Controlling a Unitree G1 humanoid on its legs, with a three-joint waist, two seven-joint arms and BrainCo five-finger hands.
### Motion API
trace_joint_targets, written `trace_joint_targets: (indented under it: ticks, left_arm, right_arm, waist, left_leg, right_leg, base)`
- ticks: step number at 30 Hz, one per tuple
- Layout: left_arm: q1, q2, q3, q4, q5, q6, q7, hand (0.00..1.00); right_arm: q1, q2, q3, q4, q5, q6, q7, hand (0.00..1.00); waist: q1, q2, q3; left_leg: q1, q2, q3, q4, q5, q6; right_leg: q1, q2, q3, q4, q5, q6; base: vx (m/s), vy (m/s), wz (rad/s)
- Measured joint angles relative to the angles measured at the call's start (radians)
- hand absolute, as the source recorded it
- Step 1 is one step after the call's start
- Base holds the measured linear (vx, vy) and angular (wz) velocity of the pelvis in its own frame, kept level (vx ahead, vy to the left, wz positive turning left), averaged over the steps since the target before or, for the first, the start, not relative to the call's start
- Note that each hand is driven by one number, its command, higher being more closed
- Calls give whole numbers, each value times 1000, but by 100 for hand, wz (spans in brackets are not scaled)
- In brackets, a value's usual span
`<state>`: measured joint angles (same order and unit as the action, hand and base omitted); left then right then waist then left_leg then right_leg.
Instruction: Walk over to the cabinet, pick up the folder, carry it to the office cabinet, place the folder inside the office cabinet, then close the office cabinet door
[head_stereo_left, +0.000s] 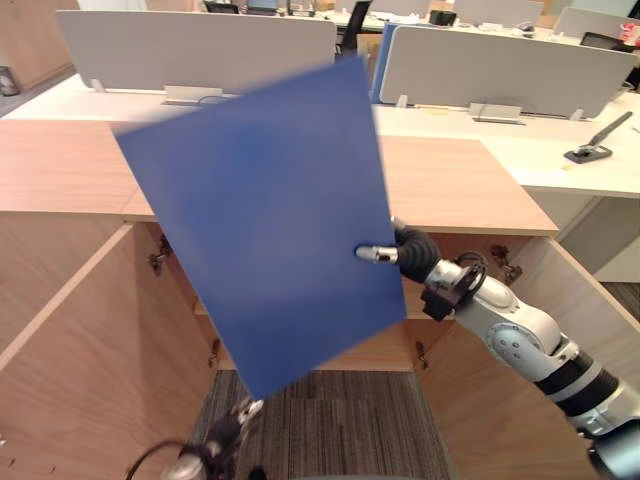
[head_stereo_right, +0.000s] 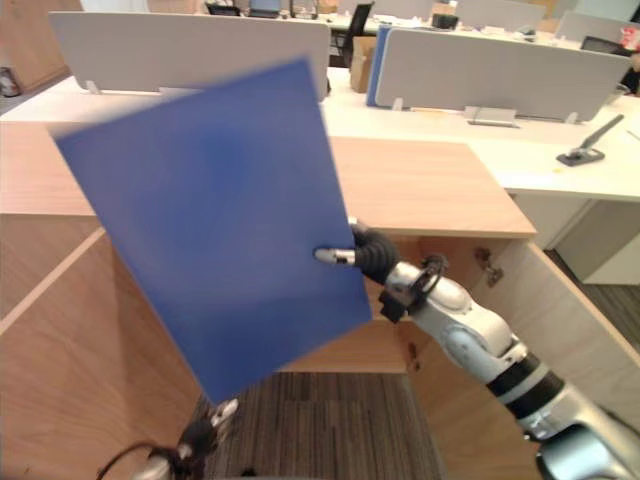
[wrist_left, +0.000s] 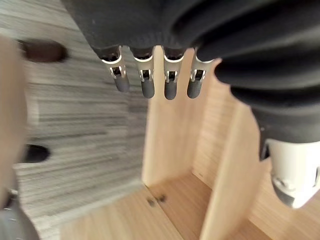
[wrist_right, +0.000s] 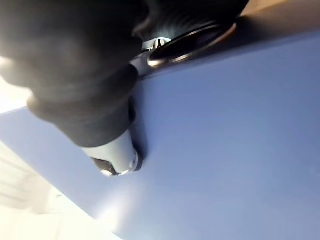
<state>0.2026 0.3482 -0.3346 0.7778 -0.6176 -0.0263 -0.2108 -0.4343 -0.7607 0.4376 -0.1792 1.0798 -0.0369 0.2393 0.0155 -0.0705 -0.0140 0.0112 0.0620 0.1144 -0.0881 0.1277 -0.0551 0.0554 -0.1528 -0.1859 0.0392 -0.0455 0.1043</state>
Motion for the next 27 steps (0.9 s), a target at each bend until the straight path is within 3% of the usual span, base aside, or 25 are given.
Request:
trace_joint_targets:
  ticks: [3, 8, 13, 16, 17, 19, 23, 27]
  left_arm:
    - [2, -55, 149, 155, 96, -1, 0, 0]
    - [36, -92, 357, 293, 241, 1, 51, 0]
    - [77, -136, 476, 293, 236, 0, 69, 0]
    - [77, -161, 534, 291, 217, -1, 75, 0]
    - [78, -173, 554, 291, 214, -1, 75, 0]
    - [77, -184, 569, 287, 215, -2, 75, 0]
    - [68, -206, 568, 268, 217, -12, 76, 0]
    - [48, -208, 546, 268, 216, -25, 78, 0]
  right_arm:
    - [9, 33, -107, 21, -95, -43, -9, 100]
    - [41, 62, -103, 93, -205, -41, -17, 100]
    - [58, 91, -135, 95, -381, -38, -45, 100]
    - [58, 168, -230, 48, -548, -40, -89, 100]
    - [57, 200, -266, -9, -714, -54, -129, 100]
    - [57, 223, -266, -59, -942, -94, -163, 100]
    - [90, 281, -145, -48, -1095, -121, -161, 100]
    - [162, 317, 19, 67, -1177, -120, -120, 100]
  waist:
    - [4, -1, -2]
    - [-4, 0, -7]
    - [-8, 1, -8]
    - [-6, 4, -10]
    - [-6, 7, -15]
    - [-3, 8, -18]
    - [1, 8, -15]
    - [27, 2, 10]
  left_leg:
    - [0, 2, 2, 0, -1, -1]
    - [0, 8, 10, 0, -3, -4]
    - [0, 8, 13, 0, -8, -10]
    - [0, 8, 13, 0, -7, -9]
    - [0, 7, 13, 0, -7, -9]
    - [2, 7, 13, 1, -7, -9]
    - [8, 0, 12, 1, -14, -13]
    - [46, -54, -15, 1, -37, 4]
  right_leg:
    - [2, 4, -1, -6, 2, -3]
    - [4, 11, 6, -28, 17, -6]
    - [4, 11, 11, -34, 22, -6]
    - [4, 11, 11, -34, 22, -6]
    - [3, 11, 12, -34, 22, -6]
    - [4, 11, 13, -33, 22, -6]
    - [-16, -2, 18, 18, 3, 1]
    - [-110, -65, 53, 256, -84, 4]
  base:
    - [11, -4, 0]
    - [-15, 4, -7]
    - [-8, 8, -3]
    - [0, 0, 0]
    - [0, 0, 0]
    - [10, 3, -2]
    - [-5, 21, -5]
    - [-33, 66, -21]
